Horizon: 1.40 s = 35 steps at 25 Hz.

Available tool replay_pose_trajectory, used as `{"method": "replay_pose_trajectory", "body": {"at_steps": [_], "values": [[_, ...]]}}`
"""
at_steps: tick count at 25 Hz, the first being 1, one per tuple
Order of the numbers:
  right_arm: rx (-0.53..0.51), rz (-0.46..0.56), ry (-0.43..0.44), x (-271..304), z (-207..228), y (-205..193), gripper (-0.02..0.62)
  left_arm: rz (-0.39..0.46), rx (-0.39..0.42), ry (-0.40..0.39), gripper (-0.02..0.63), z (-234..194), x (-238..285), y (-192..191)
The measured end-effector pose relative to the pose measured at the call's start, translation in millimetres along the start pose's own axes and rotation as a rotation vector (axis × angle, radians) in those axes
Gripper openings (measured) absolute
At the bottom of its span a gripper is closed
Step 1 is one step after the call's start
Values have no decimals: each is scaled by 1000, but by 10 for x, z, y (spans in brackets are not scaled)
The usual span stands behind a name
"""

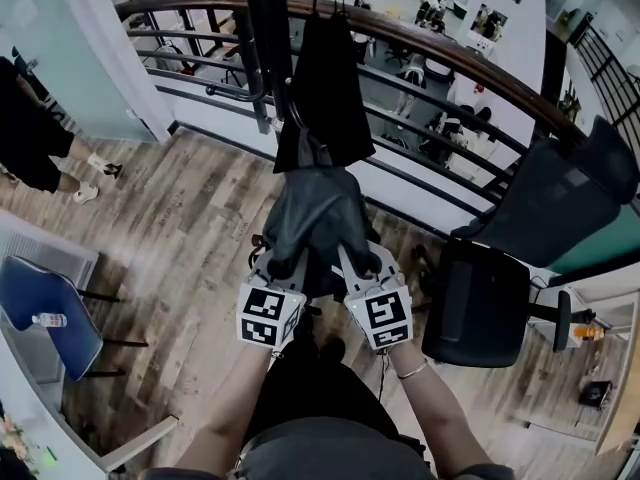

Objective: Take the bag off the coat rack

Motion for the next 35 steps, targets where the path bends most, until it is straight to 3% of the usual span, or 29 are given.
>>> {"method": "replay_pose_trajectory", "body": {"at_steps": [18,28,35], "values": [[-2,80,-53,-663,81,162,20,33,89,-19,31,559,-204,237],[28,89,-161,-1130,376,142,18,44,149,-110,31,981,2,401],[49,86,-291,-1411,702,164,17,49,203,-232,31,1240,324,626]]}}
Point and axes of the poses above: the fingertips, and each gripper's own axes: x forward along the fingers, z to its right, y out of its top, the point moved 9 cm from there along -x, backward along the fingers, and after that the axes turned 13 degrees about -y, right-handed, at the moved point
